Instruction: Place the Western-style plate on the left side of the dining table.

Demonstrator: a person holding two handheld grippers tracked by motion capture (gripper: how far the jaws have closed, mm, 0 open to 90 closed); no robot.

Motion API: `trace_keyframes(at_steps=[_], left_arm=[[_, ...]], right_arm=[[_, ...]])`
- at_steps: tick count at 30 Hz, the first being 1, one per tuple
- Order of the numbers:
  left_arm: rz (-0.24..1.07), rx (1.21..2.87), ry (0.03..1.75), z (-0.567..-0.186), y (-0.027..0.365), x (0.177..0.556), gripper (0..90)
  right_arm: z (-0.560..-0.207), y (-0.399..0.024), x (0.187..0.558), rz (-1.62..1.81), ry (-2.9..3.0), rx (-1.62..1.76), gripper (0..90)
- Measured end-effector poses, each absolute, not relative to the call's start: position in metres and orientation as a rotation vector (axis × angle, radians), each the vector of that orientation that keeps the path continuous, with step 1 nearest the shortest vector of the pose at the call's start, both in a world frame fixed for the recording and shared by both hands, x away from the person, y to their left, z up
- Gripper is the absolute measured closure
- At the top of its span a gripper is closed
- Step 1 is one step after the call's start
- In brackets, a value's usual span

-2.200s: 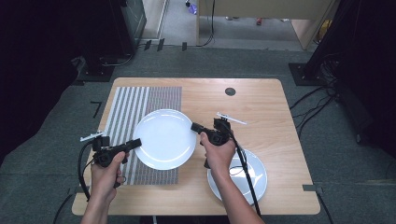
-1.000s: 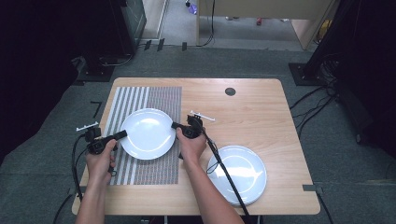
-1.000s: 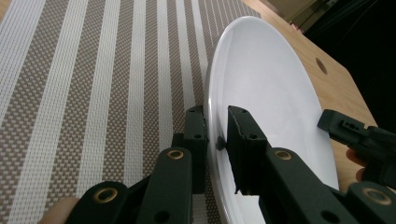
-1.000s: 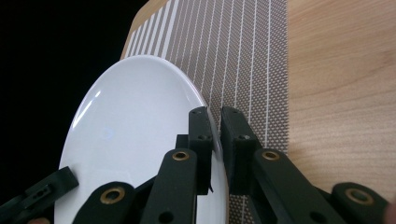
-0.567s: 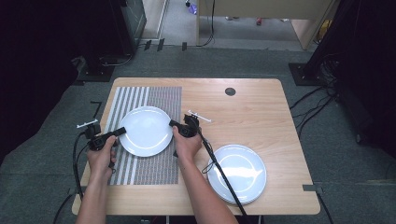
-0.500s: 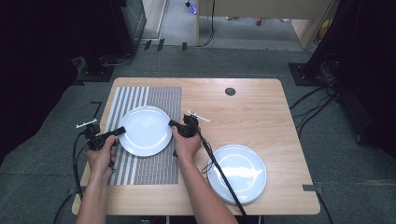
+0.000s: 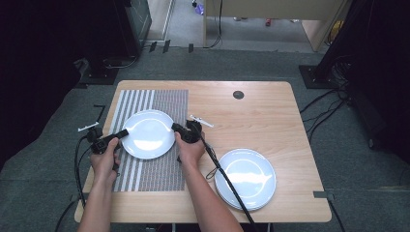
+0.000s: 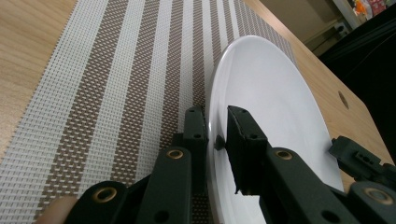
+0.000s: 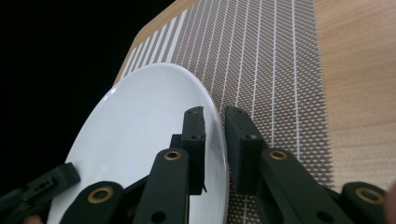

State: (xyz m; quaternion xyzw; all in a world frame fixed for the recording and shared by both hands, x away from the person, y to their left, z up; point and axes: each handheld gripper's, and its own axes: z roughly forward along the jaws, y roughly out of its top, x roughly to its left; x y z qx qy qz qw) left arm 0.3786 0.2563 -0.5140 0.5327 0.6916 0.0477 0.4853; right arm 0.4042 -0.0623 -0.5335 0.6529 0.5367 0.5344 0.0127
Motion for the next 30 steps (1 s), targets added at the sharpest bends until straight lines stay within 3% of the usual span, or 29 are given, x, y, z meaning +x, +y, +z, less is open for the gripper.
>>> trace_keyframes(at_steps=[3,6,11,13,14,19,30], left_arm=[[0.137,1.304,1.682,-0.514,0.255,0.378,78.0],[0.173,1.344,1.691,-0.515,0.252,0.378,71.2],[0.245,1.370,1.708,-0.514,0.250,0.377,49.1],[0.293,1.380,1.713,-0.512,0.250,0.375,45.5],[0.318,1.392,1.729,-0.510,0.252,0.373,38.2],[0.330,1.413,1.762,-0.507,0.254,0.368,24.8],[0.356,1.457,1.699,-0.483,0.236,0.345,17.9]], right_arm=[[-0.533,-0.060,0.404,1.657,1.689,2.000,75.8],[-0.532,-0.060,0.405,1.633,1.722,1.983,69.8],[-0.528,-0.065,0.406,1.596,1.727,1.953,63.7],[-0.526,-0.070,0.405,1.584,1.726,1.944,60.6],[-0.523,-0.075,0.402,1.576,1.714,1.932,57.5],[-0.517,-0.083,0.397,1.523,1.742,1.878,49.8],[-0.484,-0.101,0.374,1.460,1.851,1.806,36.1]])
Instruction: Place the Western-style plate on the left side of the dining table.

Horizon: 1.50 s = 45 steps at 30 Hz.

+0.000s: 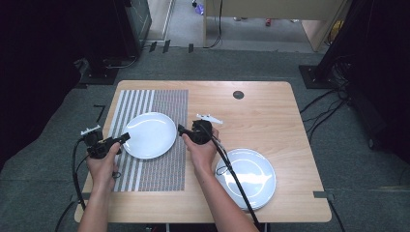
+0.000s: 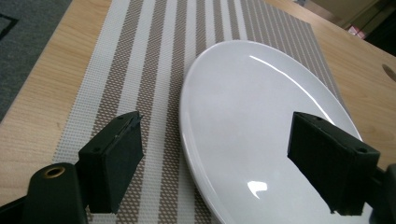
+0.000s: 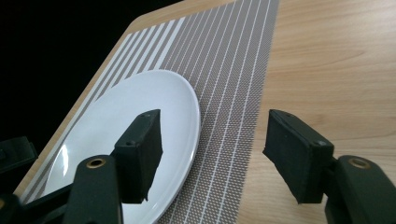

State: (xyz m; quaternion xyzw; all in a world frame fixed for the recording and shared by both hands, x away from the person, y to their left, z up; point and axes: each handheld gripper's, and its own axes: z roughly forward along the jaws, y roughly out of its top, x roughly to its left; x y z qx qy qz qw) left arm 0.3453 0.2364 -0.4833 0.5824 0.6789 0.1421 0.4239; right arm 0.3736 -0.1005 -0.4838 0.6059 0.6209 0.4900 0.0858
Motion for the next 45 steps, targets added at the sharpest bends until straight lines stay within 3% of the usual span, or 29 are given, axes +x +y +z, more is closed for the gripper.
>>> trace_keyframes(at_steps=[9,25,45], left_arm=[[0.294,1.464,1.657,-0.475,0.232,0.328,16.9],[0.369,1.479,1.620,-0.465,0.232,0.286,13.6],[0.461,1.502,1.584,-0.463,0.217,0.255,13.7]], right_arm=[[-0.464,-0.133,0.355,1.469,1.908,1.742,24.2],[-0.443,-0.183,0.321,1.429,1.921,1.671,21.2],[-0.450,-0.265,0.284,1.349,1.847,1.667,19.1]])
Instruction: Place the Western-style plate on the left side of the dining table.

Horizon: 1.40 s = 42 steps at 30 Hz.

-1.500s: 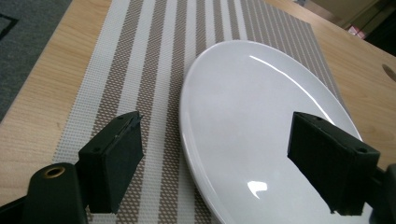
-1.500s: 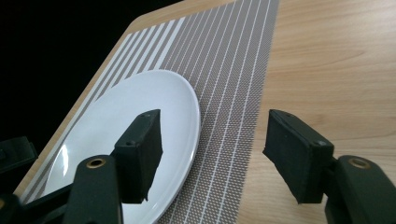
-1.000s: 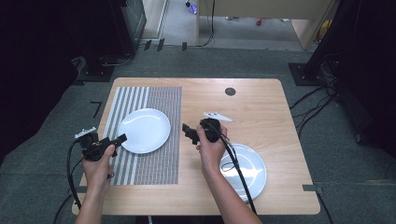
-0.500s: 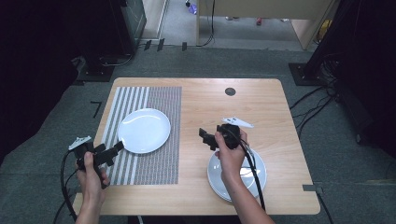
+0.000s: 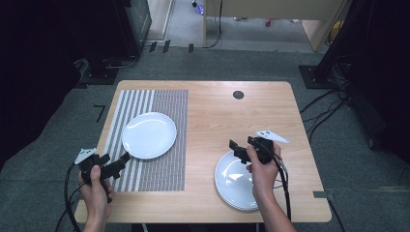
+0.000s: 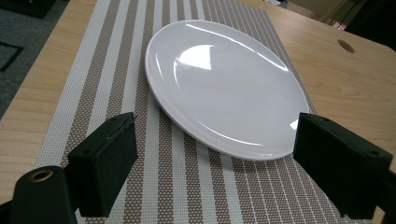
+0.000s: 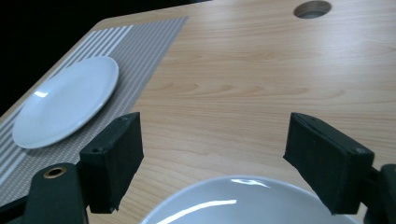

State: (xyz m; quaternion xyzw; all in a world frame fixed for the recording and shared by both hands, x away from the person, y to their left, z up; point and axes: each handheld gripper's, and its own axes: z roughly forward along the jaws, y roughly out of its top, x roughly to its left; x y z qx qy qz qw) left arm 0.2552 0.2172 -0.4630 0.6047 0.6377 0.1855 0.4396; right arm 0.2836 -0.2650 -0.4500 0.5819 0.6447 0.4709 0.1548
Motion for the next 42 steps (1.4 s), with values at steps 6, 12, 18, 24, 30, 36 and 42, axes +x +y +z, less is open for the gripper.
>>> trace_keyframes(at_steps=[6,12,18,24,30,36,42], left_arm=[[0.491,1.511,1.586,-0.470,0.217,0.245,13.7],[0.518,1.520,1.591,-0.476,0.221,0.233,13.7],[0.561,1.555,1.592,-0.482,0.224,0.222,13.7],[0.598,1.577,1.603,-0.488,0.228,0.216,13.7],[0.604,1.596,1.591,-0.494,0.235,0.210,13.6],[0.608,1.603,1.587,-0.498,0.240,0.206,12.9],[0.632,1.599,1.604,-0.500,0.245,0.203,12.6]], right_arm=[[-0.454,-0.288,0.273,1.320,1.821,1.676,18.9],[-0.461,-0.308,0.265,1.292,1.800,1.688,18.6],[-0.468,-0.327,0.257,1.264,1.781,1.713,18.3],[-0.476,-0.347,0.249,1.231,1.757,1.743,18.0],[-0.486,-0.367,0.241,1.195,1.731,1.771,17.9],[-0.495,-0.384,0.232,1.155,1.716,1.792,17.8],[-0.501,-0.400,0.225,1.122,1.709,1.810,17.6]])
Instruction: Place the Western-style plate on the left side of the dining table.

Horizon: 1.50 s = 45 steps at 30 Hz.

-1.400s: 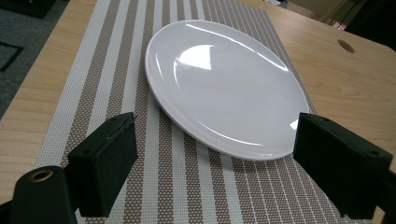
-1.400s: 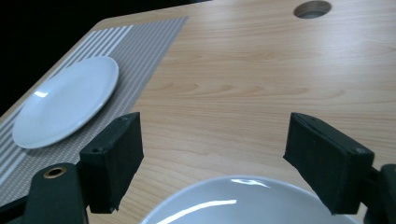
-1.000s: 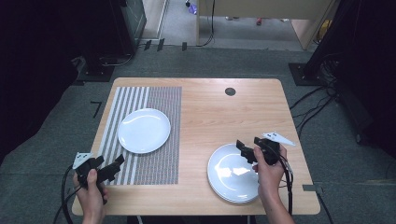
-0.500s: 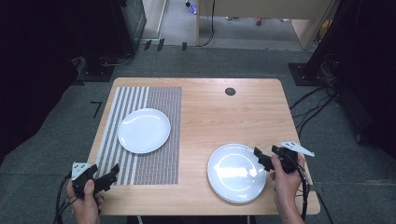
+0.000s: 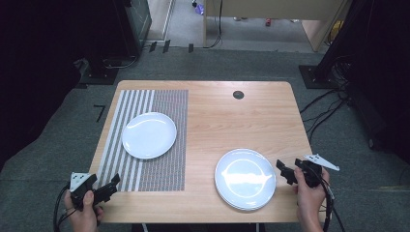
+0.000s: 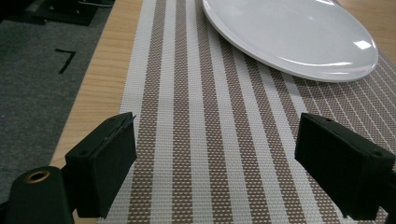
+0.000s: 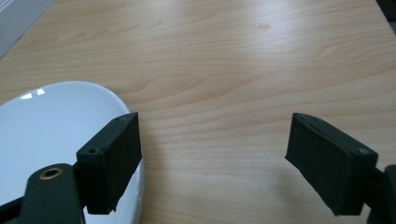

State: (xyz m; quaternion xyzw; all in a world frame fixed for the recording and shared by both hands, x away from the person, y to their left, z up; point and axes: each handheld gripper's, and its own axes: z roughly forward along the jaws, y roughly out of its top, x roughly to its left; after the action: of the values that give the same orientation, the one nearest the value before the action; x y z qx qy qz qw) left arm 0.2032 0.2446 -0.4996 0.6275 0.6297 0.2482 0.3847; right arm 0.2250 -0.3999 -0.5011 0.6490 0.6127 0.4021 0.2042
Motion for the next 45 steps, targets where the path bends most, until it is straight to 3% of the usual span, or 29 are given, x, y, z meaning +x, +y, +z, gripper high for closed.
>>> trace_keyframes(at_steps=[23,45], left_arm=[[0.678,1.668,1.673,-0.515,0.260,0.201,12.6],[0.742,1.758,1.661,-0.520,0.253,0.203,11.7]], right_arm=[[-0.521,-0.443,0.196,0.977,1.711,1.839,17.1],[-0.525,-0.431,0.187,0.808,1.782,1.716,14.1]])
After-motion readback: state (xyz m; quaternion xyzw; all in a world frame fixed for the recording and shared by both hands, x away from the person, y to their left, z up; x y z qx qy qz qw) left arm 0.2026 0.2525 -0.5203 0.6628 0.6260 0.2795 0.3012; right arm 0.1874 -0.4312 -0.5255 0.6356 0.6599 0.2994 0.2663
